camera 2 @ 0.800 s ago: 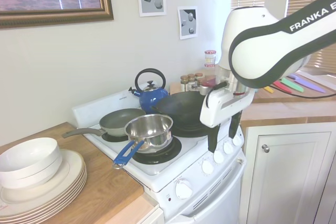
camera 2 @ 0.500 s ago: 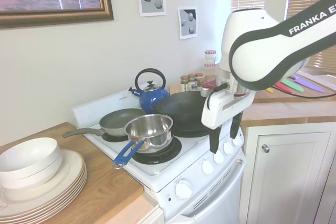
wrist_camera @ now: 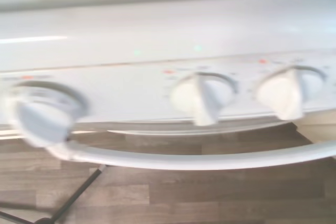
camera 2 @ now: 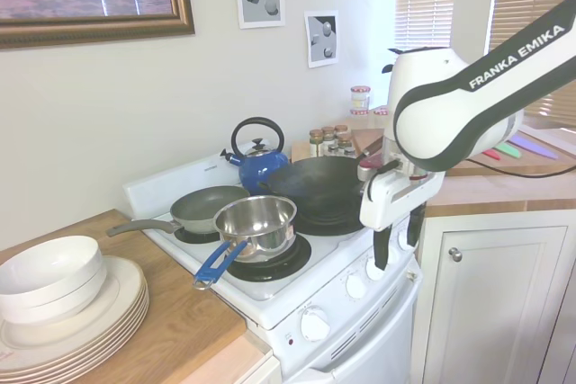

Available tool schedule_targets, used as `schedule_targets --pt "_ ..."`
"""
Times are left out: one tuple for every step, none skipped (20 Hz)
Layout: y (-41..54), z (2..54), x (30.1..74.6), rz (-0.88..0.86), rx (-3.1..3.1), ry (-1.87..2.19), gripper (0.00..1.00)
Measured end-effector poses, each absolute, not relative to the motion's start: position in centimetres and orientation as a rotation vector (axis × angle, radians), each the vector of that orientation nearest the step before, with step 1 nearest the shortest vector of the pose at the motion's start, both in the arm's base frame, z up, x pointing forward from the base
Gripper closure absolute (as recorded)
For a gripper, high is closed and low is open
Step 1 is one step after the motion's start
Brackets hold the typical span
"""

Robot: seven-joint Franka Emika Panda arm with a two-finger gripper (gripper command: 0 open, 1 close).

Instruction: Turn on the stove on the bottom right

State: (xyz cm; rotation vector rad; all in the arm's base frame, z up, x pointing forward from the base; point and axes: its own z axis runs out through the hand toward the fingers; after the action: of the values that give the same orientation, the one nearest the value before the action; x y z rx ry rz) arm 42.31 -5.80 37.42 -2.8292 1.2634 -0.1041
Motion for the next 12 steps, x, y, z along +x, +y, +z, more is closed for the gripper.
schedule_targets --pt "-6.2 37.2 42.5 -0.099 -2.830 1.271 0.00" --pt "-6.7 36.9 42.8 -0.093 -2.829 1.276 0.00" --pt "-7.1 36.6 43.1 -0.085 -2.830 1.279 0.00" --pt "-7.6 36.3 43.4 -0.078 -2.830 1.282 1.00" --pt "-8.1 36.0 43.7 -0.074 -2.830 1.290 1.00" --pt "-8.6 35.7 44.1 -0.071 -2.831 1.295 1.00" --pt "-9.1 35.5 44.3 -0.069 -2.831 1.300 1.00" --pt "-9.6 35.4 44.6 -0.069 -2.834 1.306 1.00" --pt "-10.1 35.3 44.7 -0.069 -2.836 1.313 1.00" --pt "-10.5 35.3 44.7 -0.073 -2.839 1.320 1.00" --pt "-10.9 35.3 44.7 -0.080 -2.843 1.324 1.00" --pt "-11.3 35.4 44.7 -0.088 -2.843 1.329 1.00"
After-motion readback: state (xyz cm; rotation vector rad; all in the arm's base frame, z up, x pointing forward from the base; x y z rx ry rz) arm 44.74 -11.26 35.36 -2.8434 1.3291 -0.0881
